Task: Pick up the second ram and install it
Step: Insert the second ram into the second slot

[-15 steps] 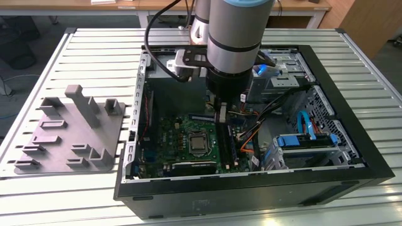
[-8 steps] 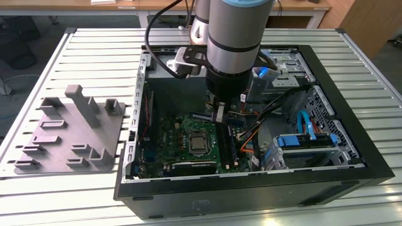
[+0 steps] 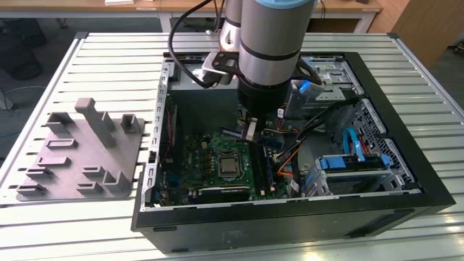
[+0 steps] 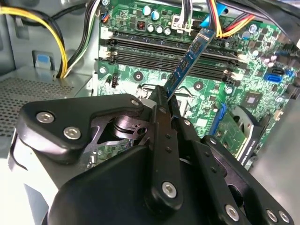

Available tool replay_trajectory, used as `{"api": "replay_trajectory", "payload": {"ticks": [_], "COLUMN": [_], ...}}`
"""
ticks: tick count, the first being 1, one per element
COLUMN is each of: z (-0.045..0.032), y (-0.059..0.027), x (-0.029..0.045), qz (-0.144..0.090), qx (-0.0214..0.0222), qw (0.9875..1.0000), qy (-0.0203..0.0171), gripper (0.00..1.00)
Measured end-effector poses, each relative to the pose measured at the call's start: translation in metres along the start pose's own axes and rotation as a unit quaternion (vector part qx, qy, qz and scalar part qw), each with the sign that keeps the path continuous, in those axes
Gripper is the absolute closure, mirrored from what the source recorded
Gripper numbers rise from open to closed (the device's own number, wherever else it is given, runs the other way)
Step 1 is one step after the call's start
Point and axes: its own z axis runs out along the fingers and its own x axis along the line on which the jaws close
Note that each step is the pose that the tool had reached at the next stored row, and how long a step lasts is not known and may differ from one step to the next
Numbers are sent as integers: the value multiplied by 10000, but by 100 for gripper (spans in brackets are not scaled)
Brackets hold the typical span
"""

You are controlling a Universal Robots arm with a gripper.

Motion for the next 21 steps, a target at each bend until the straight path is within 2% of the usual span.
{"api": "replay_trajectory", "payload": {"ticks": [6, 11, 15, 21], "z": [3, 6, 8, 12], "y": [0, 0, 0, 0], "x": [0, 0, 0, 1], "qz": [363, 667, 947, 1370], "qx": [14, 26, 37, 53], "qw": [9993, 9978, 9955, 9906], "qy": [0, -1, 0, -1], "gripper": [86, 86, 86, 86]}}
